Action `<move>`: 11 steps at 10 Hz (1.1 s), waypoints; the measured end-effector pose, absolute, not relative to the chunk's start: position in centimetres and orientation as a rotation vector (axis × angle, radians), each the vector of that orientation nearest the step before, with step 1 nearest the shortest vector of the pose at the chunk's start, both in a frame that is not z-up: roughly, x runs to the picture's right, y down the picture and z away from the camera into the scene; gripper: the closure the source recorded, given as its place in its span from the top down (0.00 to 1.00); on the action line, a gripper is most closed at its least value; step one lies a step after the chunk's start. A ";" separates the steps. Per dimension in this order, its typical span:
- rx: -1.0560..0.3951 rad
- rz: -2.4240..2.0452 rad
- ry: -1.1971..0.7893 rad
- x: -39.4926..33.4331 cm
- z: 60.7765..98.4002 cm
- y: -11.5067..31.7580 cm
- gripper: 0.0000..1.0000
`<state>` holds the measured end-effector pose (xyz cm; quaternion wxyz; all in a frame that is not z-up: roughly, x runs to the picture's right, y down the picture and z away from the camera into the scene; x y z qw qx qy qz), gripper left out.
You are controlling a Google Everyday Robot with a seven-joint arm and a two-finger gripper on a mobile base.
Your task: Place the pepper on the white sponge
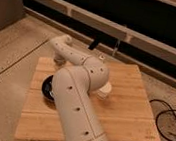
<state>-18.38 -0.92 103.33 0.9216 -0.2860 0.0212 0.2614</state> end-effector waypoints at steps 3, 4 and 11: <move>-0.545 0.509 0.036 -18.6 103.3 -2.4 0.00; -0.493 0.471 0.017 -19.6 102.3 -4.2 0.00; -0.168 0.290 -0.236 -25.9 86.8 -5.0 0.00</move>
